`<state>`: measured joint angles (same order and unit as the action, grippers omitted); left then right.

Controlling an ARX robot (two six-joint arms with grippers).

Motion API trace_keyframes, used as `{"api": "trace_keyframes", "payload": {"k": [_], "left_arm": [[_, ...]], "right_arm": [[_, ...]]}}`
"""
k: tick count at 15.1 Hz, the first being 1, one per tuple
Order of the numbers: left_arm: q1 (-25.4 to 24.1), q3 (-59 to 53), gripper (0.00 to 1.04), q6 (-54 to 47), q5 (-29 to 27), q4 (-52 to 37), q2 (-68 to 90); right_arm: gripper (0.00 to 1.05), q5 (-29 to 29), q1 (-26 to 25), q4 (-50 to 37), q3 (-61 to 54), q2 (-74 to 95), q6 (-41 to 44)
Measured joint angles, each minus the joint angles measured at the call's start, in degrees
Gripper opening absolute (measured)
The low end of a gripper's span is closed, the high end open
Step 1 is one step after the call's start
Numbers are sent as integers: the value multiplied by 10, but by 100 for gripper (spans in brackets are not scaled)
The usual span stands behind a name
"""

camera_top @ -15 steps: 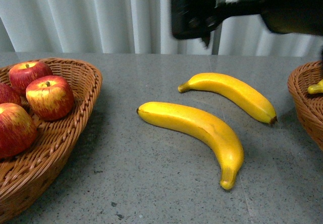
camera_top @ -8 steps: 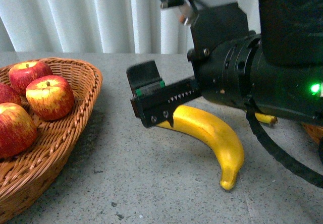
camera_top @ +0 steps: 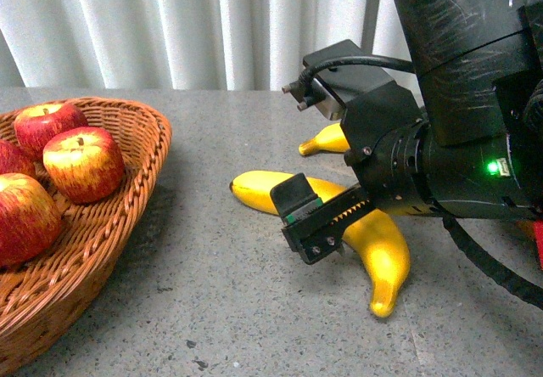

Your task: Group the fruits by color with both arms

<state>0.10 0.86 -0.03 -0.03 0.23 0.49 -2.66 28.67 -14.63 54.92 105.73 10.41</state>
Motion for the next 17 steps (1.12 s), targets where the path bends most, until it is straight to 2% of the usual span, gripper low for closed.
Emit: {"api": "trace_keyframes", "payload": {"k": [3,5,9,10,13,15,17], "left_arm": [[0,0,98,0,0,0,0],[0,0,98,0,0,0,0],[0,0,98,0,0,0,0],[0,0,98,0,0,0,0],[0,0,98,0,0,0,0],[0,0,98,0,0,0,0],[0,0,98,0,0,0,0]], "right_arm": [[98,17,-6,54,4,10,12],[62,44,-10,66,15,11,4],[49,55,-13,64,18,10,-6],[40,64,-18,56,19,8,-18],[38,116,-69,14,20,-43,-75],[38,161,-123,-28,17,-105,-124],[38,194,-185,-38,-4,-169,-139]]}}
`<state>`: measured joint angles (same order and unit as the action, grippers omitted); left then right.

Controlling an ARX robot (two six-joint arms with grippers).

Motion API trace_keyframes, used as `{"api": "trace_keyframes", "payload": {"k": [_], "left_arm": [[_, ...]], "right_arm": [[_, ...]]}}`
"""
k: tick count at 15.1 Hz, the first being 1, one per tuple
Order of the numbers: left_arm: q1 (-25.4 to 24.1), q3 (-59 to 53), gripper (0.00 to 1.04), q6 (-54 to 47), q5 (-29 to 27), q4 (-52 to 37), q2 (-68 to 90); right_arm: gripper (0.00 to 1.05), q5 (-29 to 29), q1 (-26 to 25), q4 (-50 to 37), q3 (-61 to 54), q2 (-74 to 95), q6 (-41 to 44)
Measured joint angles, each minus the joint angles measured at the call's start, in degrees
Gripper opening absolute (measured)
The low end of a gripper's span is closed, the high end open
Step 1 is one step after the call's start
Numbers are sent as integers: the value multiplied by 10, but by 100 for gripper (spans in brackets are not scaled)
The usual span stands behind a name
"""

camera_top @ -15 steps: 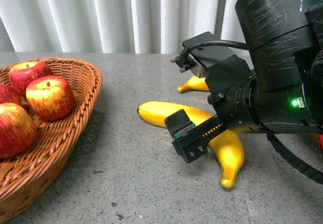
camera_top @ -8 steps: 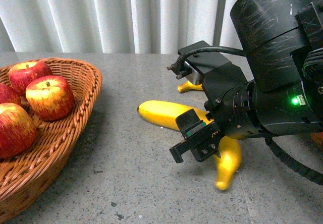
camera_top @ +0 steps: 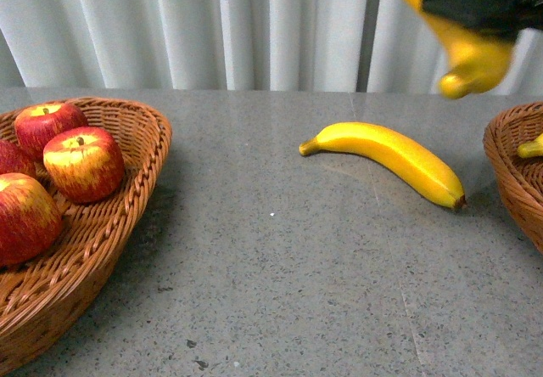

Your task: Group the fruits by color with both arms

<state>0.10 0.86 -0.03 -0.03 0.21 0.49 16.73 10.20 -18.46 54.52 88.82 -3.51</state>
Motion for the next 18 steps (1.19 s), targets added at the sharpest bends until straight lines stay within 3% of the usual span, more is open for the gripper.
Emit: {"api": "trace_keyframes", "payload": {"k": [7,9,10,13,15,18], "left_arm": [[0,0,98,0,0,0,0],[0,0,98,0,0,0,0],[0,0,98,0,0,0,0],[0,0,98,0,0,0,0],[0,0,98,0,0,0,0],[0,0,98,0,0,0,0]], "right_arm": [[38,123,-293,66,-162,-103,154],[38,152,-341,109,-191,-110,205],[45,163,-359,130,-199,-118,236],[80,182,-368,148,-192,-155,269],[100,177,-344,142,-175,-177,258],[98,130,-231,95,-98,-167,200]]}}
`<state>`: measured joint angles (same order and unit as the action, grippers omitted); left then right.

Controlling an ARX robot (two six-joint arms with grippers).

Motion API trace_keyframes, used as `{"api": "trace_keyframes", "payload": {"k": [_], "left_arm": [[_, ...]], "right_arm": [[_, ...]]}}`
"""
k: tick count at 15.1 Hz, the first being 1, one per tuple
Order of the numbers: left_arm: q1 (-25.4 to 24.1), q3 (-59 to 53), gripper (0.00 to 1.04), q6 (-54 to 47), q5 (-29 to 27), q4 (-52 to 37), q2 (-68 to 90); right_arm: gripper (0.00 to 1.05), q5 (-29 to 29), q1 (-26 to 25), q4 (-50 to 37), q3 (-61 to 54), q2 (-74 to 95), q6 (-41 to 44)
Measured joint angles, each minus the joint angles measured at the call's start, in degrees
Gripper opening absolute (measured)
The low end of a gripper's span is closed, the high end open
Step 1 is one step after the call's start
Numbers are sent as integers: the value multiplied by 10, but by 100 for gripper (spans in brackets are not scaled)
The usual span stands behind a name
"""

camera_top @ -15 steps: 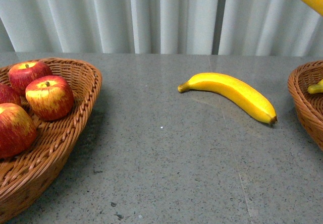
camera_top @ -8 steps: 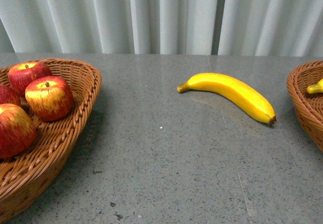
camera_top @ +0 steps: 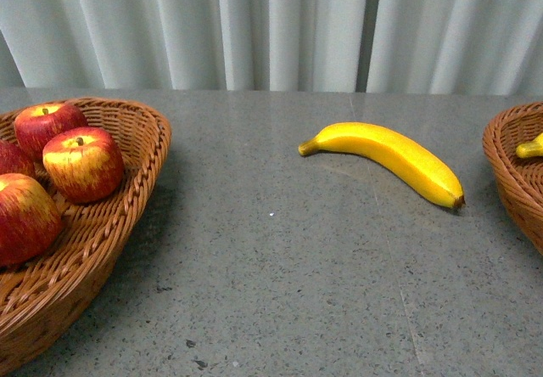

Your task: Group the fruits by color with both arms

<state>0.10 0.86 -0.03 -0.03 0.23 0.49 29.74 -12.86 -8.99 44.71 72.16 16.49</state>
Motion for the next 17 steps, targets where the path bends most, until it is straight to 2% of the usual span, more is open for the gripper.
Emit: {"api": "trace_keyframes", "payload": {"k": [4,5,7,13,16,17], "left_arm": [[0,0,98,0,0,0,0],[0,0,98,0,0,0,0],[0,0,98,0,0,0,0],[0,0,98,0,0,0,0],[0,0,98,0,0,0,0],[0,0,98,0,0,0,0]], "right_arm": [[98,-84,195,-19,149,160,-75],[98,-96,231,-11,192,206,-81],[98,-115,269,5,266,291,-81],[98,-138,274,85,367,427,-33],[98,-150,262,155,406,469,40],[98,-155,247,214,448,493,73]]}}
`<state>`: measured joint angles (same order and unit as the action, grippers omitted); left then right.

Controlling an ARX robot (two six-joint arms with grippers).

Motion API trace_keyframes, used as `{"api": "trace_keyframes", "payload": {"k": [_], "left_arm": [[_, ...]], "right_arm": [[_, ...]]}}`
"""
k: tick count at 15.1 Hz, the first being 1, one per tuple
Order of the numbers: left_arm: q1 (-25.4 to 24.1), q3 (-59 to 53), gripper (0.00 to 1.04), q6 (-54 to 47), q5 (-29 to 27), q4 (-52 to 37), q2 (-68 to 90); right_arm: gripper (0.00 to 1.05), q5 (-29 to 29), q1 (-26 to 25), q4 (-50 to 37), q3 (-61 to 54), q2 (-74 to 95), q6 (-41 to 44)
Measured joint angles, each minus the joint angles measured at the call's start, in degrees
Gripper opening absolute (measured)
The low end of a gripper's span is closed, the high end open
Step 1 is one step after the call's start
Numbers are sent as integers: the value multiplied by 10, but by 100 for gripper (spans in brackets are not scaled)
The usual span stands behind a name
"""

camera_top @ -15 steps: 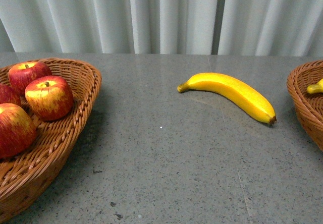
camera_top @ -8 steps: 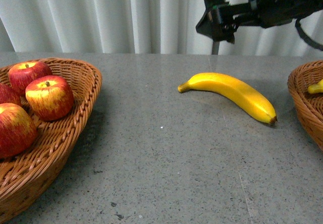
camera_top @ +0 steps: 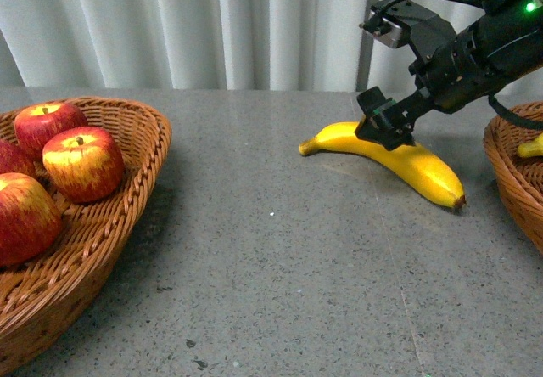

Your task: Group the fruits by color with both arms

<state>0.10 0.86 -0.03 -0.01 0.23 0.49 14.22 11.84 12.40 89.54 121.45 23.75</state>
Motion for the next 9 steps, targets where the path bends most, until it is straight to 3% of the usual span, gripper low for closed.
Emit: {"api": "trace_keyframes", "payload": {"k": [6,9], "left_arm": [[0,0,98,0,0,0,0],[0,0,98,0,0,0,0]], "right_arm": [[97,-17,17,56,19,23,27],[67,-27,25,49,10,23,43]]}}
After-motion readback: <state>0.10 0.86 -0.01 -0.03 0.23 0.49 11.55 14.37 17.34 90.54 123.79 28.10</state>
